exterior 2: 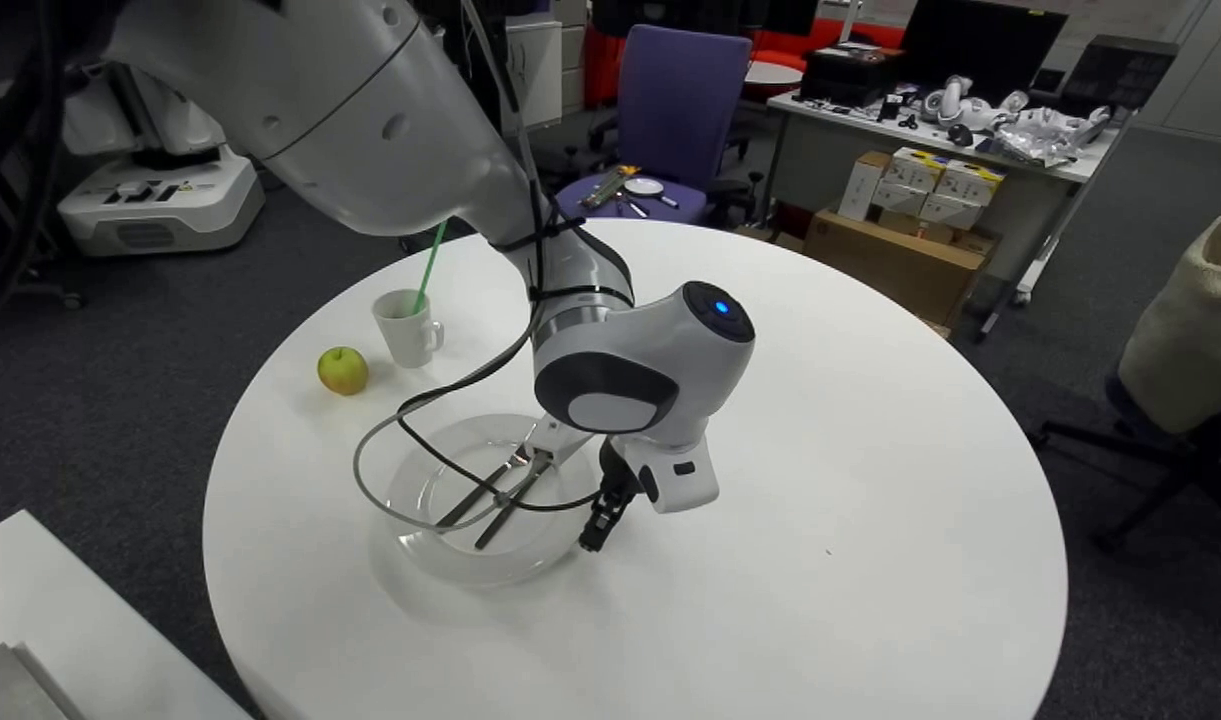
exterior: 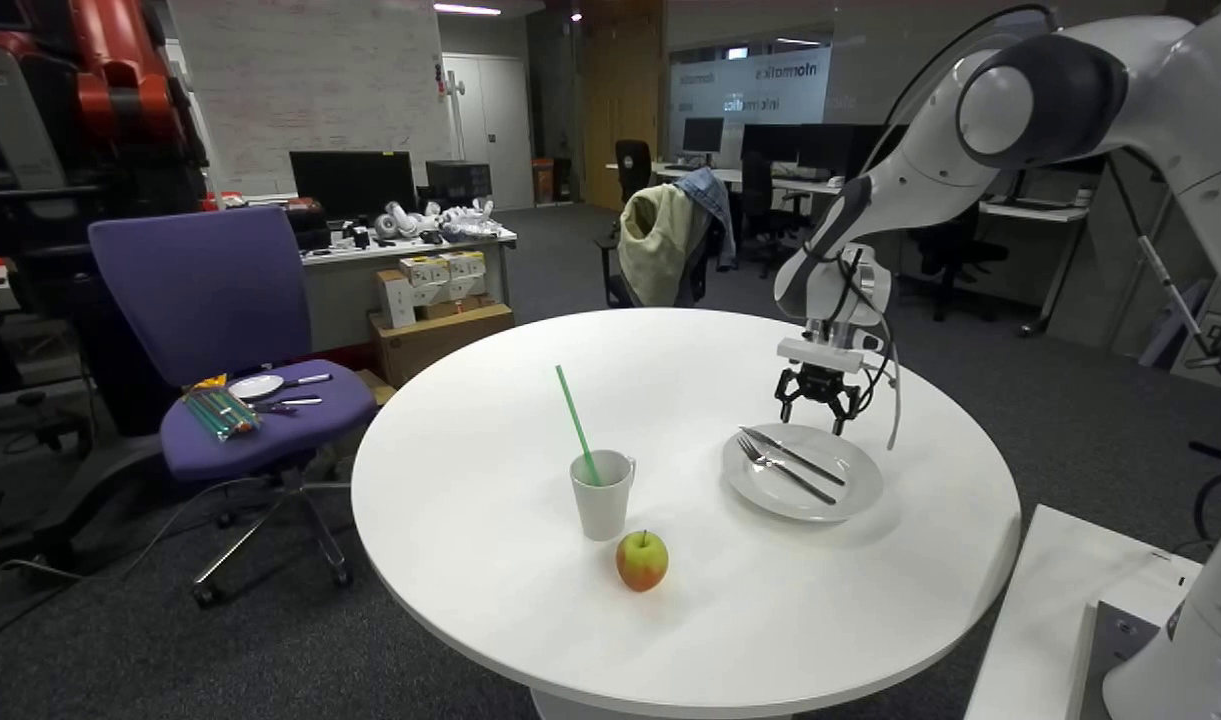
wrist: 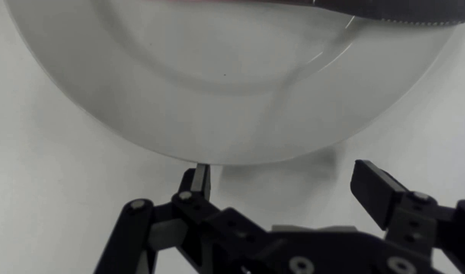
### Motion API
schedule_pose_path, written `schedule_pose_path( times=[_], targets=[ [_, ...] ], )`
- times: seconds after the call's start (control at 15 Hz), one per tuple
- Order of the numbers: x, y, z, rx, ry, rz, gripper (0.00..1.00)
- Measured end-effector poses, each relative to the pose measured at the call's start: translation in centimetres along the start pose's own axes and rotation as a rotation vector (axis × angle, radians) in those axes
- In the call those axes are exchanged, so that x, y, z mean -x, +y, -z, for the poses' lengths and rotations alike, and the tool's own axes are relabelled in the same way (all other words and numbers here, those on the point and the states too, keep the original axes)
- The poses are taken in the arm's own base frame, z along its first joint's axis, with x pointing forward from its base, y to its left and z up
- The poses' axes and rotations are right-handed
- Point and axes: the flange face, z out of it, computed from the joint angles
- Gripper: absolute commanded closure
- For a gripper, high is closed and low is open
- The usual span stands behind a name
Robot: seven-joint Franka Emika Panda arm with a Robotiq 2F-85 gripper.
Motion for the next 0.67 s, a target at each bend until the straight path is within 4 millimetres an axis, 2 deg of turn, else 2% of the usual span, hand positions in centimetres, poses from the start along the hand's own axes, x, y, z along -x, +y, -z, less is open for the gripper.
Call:
schedule_pose_path(
  times=[0.33,0.67],
  targets=[
    [0.17,0.10,-1.00,0.026,0.001,0.012,0.00],
    [0.66,-0.26,-1.09,0.051,0.016,0.045,0.00]
  ],
)
